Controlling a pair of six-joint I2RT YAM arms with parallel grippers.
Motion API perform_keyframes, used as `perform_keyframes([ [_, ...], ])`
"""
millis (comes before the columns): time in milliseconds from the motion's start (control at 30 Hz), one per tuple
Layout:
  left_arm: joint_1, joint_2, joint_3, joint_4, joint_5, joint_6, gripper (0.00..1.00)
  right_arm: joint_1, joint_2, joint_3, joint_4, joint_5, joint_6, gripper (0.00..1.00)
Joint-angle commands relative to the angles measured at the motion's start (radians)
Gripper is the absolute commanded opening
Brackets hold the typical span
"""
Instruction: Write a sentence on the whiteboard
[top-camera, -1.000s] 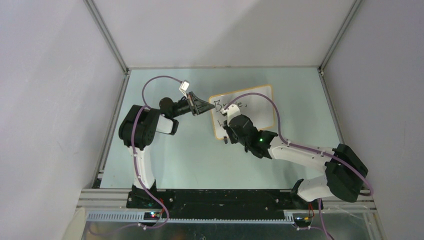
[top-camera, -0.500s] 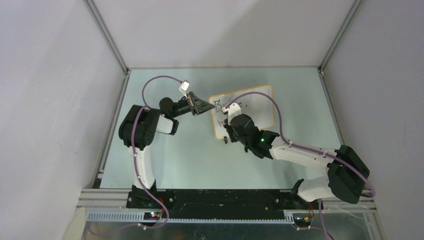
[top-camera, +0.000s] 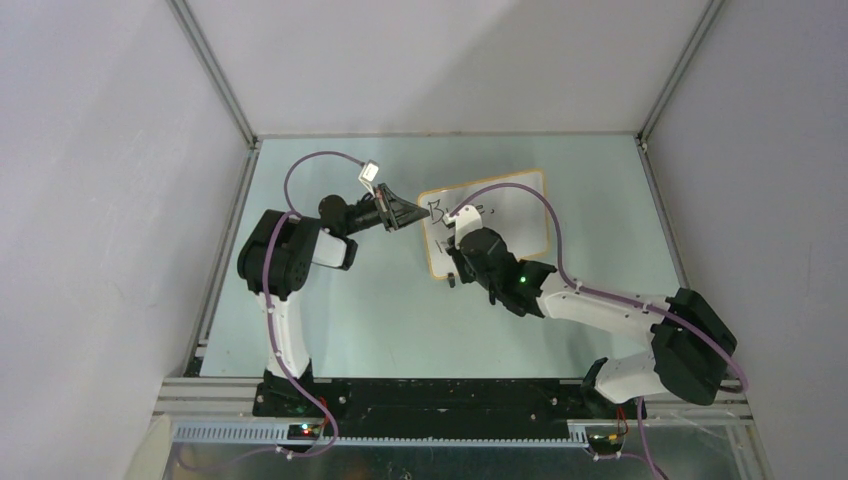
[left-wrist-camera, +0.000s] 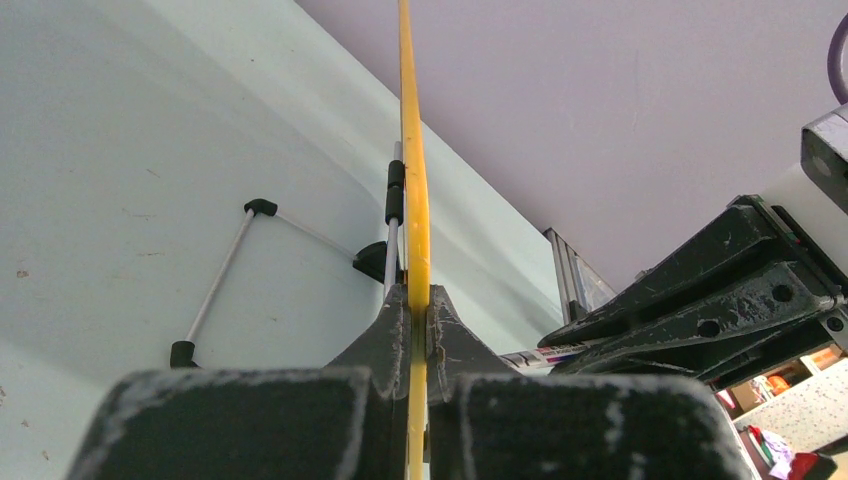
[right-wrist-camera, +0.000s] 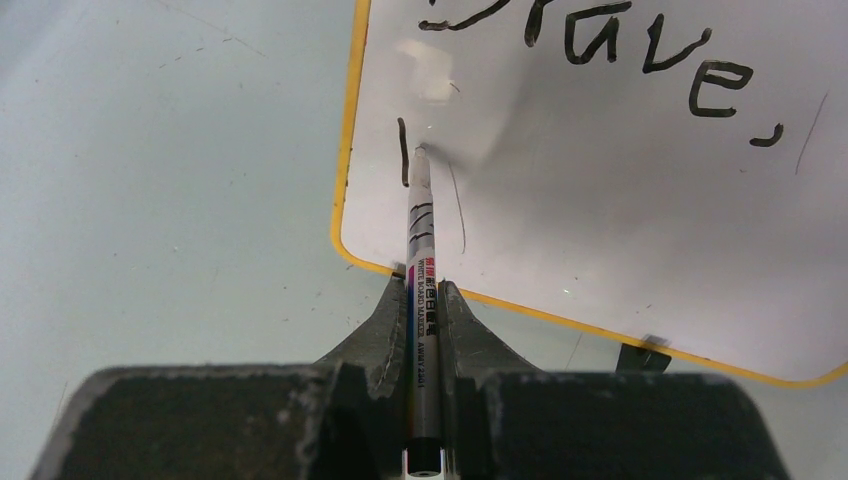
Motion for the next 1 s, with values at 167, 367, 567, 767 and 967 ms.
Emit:
perform_keyframes([
  [167, -0.015, -0.004, 0.019, 0.063, 0.030, -0.008, 0.00, -0.002, 0.022, 0.059, 0.032, 0.032, -0.006, 0.00],
  [367, -0.014, -0.005, 0.017, 0.063, 0.029, -0.007, 0.00, -0.003, 0.029, 0.060, 0.023, 0.034, -0.005, 0.00],
  [567, -0.014, -0.004, 0.019, 0.063, 0.030, -0.007, 0.00, -0.003, 0.022, 0.060, -0.001, 0.026, -0.001, 0.00],
  [767, -0.015, -0.005, 0.018, 0.063, 0.031, -0.007, 0.00, -0.001, 0.022, 0.060, -0.016, 0.012, 0.000, 0.00],
  [967, -0.015, -0.005, 0.018, 0.063, 0.030, -0.007, 0.00, 0.000, 0.023, 0.060, -0.025, -0.005, -0.003, 0.00],
])
